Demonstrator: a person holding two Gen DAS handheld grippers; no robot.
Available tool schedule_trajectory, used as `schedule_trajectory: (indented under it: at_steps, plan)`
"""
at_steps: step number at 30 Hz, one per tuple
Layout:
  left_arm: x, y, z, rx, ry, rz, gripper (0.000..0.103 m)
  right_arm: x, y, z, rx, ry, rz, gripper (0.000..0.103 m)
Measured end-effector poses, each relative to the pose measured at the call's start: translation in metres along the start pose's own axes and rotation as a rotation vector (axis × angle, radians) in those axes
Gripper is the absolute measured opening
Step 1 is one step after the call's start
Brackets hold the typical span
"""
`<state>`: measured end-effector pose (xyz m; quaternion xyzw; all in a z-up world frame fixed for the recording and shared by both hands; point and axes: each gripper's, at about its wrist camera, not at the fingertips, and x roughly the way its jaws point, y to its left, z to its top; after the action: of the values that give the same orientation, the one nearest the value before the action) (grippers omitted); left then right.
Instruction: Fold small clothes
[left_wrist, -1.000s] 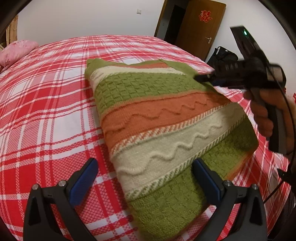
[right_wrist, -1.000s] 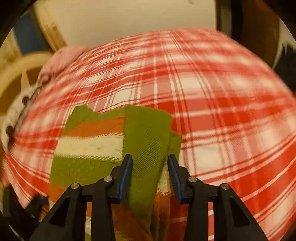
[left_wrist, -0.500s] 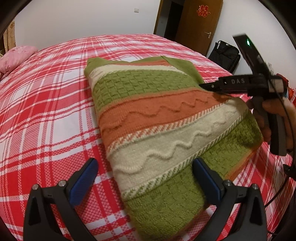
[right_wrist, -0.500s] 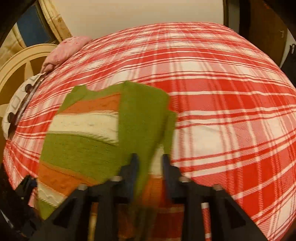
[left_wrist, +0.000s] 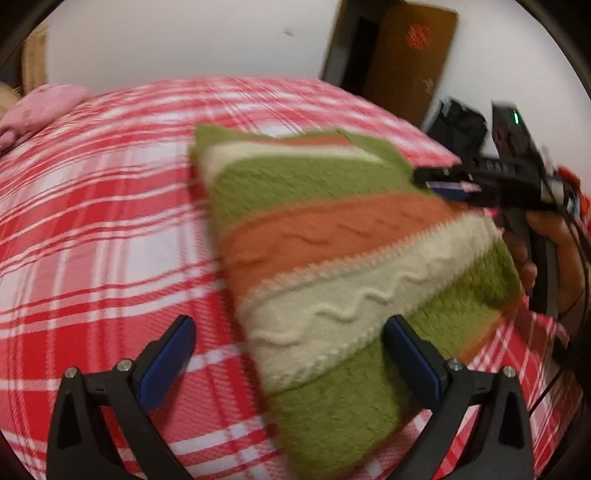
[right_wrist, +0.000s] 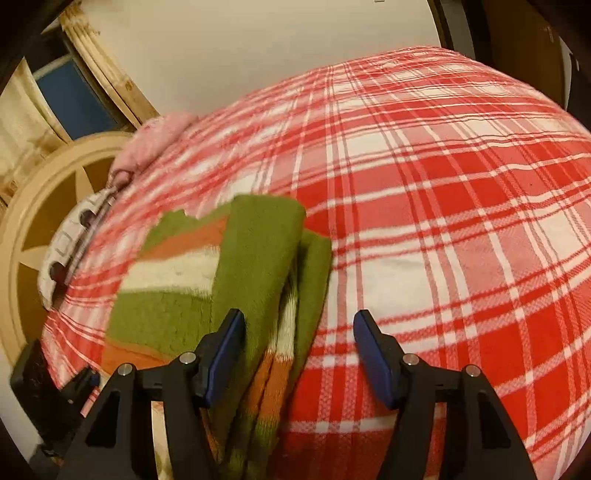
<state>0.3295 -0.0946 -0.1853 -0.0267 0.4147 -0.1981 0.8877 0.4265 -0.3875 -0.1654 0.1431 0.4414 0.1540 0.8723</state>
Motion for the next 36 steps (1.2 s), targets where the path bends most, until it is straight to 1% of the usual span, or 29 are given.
schedule_trajectory:
  at_steps: [2, 6, 11, 13, 15, 16, 17, 18, 19, 21, 22, 23, 24, 25, 27, 30, 32, 36]
  plan:
    - [-0.001, 0.005, 0.000, -0.023, -0.006, -0.018, 0.103, 0.002, -0.006, 0.008, 0.027, -0.013, 0.021, 0.062]
    - [0.007, 0.007, 0.003, -0.048, 0.029, -0.036, 0.103, 0.014, -0.017, 0.020, 0.072, -0.011, 0.045, 0.062]
    - [0.011, 0.001, 0.005, -0.018, 0.048, -0.050, 0.103, 0.037, -0.015, 0.026, 0.085, 0.018, 0.099, 0.062]
    - [0.012, -0.002, 0.006, -0.008, 0.052, -0.066, 0.103, 0.043, -0.015, 0.025, 0.095, 0.015, 0.119, 0.062]
    - [0.015, -0.004, 0.009, 0.003, 0.066, -0.095, 0.102, 0.048, -0.015, 0.025, 0.103, 0.011, 0.150, 0.055]
    - [0.015, -0.006, 0.009, 0.005, 0.069, -0.107, 0.099, 0.049, -0.014, 0.026, 0.104, 0.009, 0.156, 0.053]
    - [0.016, -0.007, 0.010, 0.004, 0.073, -0.128, 0.089, 0.051, -0.014, 0.027, 0.101, 0.010, 0.165, 0.046]
    - [0.016, -0.008, 0.011, -0.001, 0.076, -0.141, 0.087, 0.052, -0.014, 0.028, 0.102, 0.014, 0.180, 0.035]
    - [0.016, -0.008, 0.012, -0.009, 0.073, -0.140, 0.085, 0.053, -0.013, 0.029, 0.104, 0.020, 0.204, 0.031]
    - [0.016, -0.005, 0.012, -0.026, 0.070, -0.151, 0.072, 0.054, -0.012, 0.029, 0.092, 0.023, 0.206, 0.028]
    - [0.016, -0.001, 0.013, -0.046, 0.069, -0.162, 0.070, 0.053, -0.011, 0.029, 0.091, 0.022, 0.209, 0.026]
    - [0.013, 0.003, 0.012, -0.065, 0.066, -0.171, 0.060, 0.052, -0.011, 0.029, 0.091, 0.017, 0.214, 0.025]
    - [0.012, 0.005, 0.012, -0.075, 0.059, -0.185, 0.042, 0.052, -0.011, 0.028, 0.092, 0.013, 0.217, 0.023]
    - [0.010, 0.007, 0.012, -0.083, 0.054, -0.200, 0.037, 0.051, -0.010, 0.028, 0.091, 0.007, 0.218, 0.023]
    - [0.006, 0.008, 0.013, -0.094, 0.043, -0.199, 0.027, 0.046, -0.009, 0.027, 0.085, -0.017, 0.217, 0.021]
    - [-0.007, 0.005, 0.014, -0.077, 0.005, -0.179, 0.023, 0.039, -0.007, 0.028, 0.096, -0.042, 0.231, 0.020]
    - [-0.021, 0.008, 0.017, -0.092, -0.024, -0.198, 0.022, 0.034, -0.005, 0.029, 0.098, -0.046, 0.248, 0.019]
    - [-0.046, 0.010, 0.016, -0.086, -0.063, -0.191, 0.022, 0.024, 0.004, 0.029, 0.094, -0.045, 0.287, 0.018]
